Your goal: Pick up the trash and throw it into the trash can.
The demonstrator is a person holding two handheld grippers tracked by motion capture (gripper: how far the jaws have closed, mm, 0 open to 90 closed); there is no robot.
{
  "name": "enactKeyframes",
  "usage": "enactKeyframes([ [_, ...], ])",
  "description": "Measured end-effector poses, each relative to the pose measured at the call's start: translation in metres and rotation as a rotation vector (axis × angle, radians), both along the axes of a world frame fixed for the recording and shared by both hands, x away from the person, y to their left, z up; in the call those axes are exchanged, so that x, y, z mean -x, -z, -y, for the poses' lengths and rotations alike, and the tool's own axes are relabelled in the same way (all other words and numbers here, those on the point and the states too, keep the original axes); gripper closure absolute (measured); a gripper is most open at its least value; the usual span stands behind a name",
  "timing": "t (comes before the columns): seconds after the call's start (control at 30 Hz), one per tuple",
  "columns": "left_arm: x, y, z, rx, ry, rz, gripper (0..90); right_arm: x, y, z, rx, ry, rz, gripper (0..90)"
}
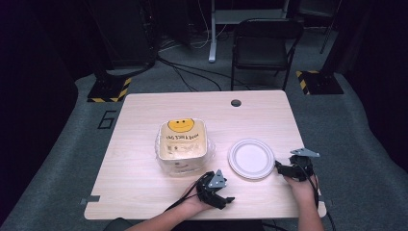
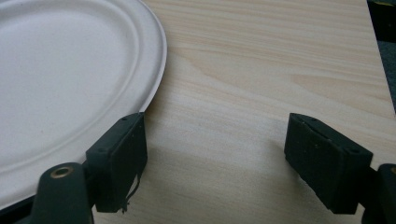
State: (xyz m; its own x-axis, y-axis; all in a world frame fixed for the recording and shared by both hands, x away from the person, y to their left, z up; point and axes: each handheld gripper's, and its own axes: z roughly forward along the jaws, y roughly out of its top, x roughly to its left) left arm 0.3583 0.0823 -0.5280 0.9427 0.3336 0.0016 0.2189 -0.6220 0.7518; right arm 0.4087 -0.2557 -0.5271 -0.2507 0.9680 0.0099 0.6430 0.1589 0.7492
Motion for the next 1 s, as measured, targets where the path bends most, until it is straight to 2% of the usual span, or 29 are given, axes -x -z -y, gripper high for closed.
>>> enactKeyframes([
  [0.37,0.0,0.0,0.0,-0.005,-0.01,0.0,26.3,0.001,0.0,0.001,0.002,-0.006,0.004,21.5],
  [0.57,0.0,-0.001,0.001,0.003,-0.027,-0.014,30.1,0.001,0.0,0.001,0.0,-0.005,0.004,22.3],
  [0.73,-0.001,-0.004,0.007,-0.02,-0.029,-0.018,30.8,0.002,0.0,0.001,-0.001,0.005,0.007,24.3],
  [0.9,-0.002,-0.009,0.016,0.001,-0.034,-0.02,30.8,0.001,-0.003,0.003,-0.005,0.044,-0.007,31.7],
  [0.97,-0.003,-0.012,0.019,0.013,-0.034,-0.023,30.8,0.002,-0.005,0.004,-0.019,0.055,-0.002,34.0],
  [1.0,-0.005,-0.014,0.022,0.013,-0.034,-0.029,30.9,0.003,-0.008,0.005,-0.031,0.062,0.015,36.3],
])
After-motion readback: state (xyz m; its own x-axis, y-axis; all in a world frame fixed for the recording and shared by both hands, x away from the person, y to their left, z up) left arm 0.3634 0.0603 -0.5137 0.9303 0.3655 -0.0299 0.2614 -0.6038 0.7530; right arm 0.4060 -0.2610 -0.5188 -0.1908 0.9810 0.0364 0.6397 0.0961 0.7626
